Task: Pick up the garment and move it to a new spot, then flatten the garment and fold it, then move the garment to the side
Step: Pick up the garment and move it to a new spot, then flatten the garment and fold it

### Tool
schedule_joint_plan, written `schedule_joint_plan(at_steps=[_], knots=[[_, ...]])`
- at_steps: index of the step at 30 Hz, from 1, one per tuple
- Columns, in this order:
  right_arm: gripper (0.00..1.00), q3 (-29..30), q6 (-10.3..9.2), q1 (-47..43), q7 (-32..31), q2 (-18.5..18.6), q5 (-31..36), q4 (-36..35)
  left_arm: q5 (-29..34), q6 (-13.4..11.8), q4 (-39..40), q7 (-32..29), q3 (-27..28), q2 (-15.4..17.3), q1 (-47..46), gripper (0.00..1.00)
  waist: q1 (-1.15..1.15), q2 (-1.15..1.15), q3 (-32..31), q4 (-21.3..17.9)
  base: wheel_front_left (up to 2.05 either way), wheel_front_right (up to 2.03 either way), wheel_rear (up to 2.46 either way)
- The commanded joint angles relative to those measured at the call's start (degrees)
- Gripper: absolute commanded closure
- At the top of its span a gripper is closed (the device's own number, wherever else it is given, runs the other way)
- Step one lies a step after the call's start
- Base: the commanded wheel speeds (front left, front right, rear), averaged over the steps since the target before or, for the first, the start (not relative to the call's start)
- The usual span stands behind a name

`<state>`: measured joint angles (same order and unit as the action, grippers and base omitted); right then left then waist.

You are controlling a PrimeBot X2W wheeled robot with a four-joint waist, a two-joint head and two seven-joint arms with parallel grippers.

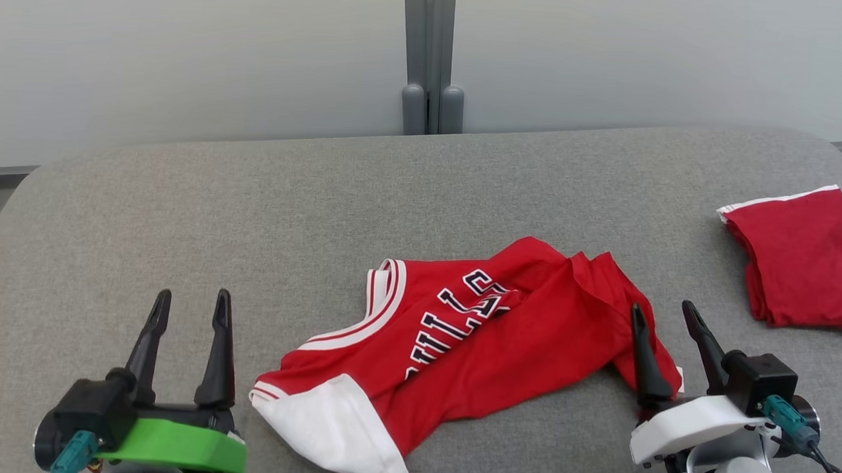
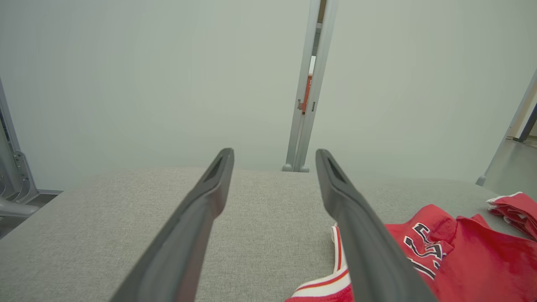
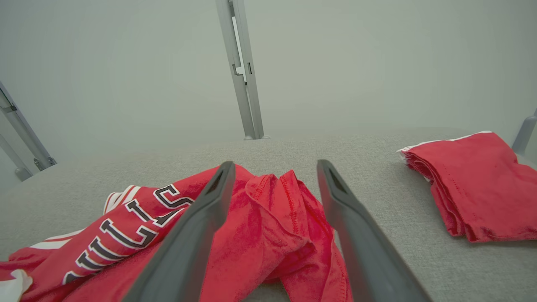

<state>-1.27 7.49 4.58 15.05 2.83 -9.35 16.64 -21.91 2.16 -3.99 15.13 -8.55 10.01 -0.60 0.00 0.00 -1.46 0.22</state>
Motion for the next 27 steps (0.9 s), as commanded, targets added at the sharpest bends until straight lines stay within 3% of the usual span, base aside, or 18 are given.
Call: schedule_joint_plan(at_steps=[1, 9, 16, 22, 27], knots=[[0.0, 0.24, 0.0, -0.9, 0.16, 0.13, 0.05, 0.36, 1.08, 0.86, -0.21, -0.01, 1.11, -1.36, 1.67, 0.0, 0.0, 0.0, -0.1, -0.13, 0.0, 0.0, 0.0], [0.0, 1.27, 0.0, -1.21, 0.17, 0.12, -0.44, 2.47, 4.8, 4.35, -2.97, -0.01, 4.06, -6.17, 4.16, 0.0, 0.0, 0.0, -0.32, 0.03, 0.0, 0.0, 0.0], [0.0, 1.68, 0.0, 1.71, -0.67, 0.12, 0.9, 6.87, 5.96, 5.16, -4.26, -0.01, 3.43, -6.94, 1.95, 0.0, 0.0, 0.0, 0.31, 1.55, 0.0, 0.0, 0.0], [0.0, 3.41, 0.0, 5.32, -4.63, 0.15, 0.21, 14.71, 6.57, 5.34, -5.61, -0.01, 1.32, -7.06, 1.13, 0.0, 0.0, 0.0, 1.56, 4.54, 0.0, 0.0, 0.0], [0.0, 4.51, 0.0, 8.09, -4.48, 0.14, -0.8, 20.08, 6.35, 5.34, -6.13, -0.01, -0.66, -7.06, 0.56, 0.0, 0.0, 0.0, 2.58, 6.48, 0.0, 0.0, 0.0]])
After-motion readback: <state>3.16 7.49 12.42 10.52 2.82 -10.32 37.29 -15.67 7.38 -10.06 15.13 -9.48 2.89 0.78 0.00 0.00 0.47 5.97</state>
